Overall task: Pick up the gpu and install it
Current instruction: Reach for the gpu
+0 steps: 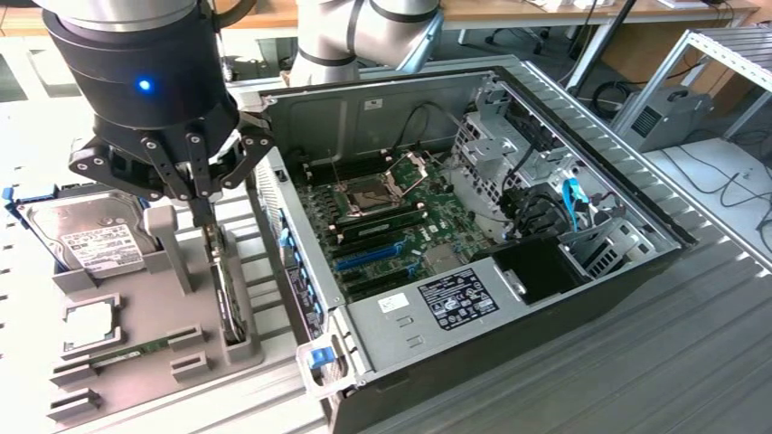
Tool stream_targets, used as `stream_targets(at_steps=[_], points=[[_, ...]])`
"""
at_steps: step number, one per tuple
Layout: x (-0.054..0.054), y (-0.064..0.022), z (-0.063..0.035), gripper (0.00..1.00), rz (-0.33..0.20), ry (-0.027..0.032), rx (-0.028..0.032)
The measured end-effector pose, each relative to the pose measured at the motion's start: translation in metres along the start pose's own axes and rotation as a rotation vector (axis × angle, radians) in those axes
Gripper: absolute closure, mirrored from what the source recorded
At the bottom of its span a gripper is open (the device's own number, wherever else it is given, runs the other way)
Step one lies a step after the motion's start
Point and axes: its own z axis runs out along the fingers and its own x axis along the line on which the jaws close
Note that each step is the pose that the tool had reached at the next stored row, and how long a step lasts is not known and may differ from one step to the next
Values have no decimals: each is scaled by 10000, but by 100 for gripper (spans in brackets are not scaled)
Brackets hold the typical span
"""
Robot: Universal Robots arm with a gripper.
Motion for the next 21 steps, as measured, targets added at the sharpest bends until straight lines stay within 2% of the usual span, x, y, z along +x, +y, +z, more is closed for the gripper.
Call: stream_targets(at_steps=[21], points=[[-8, -111, -5, 89, 0, 0, 0]])
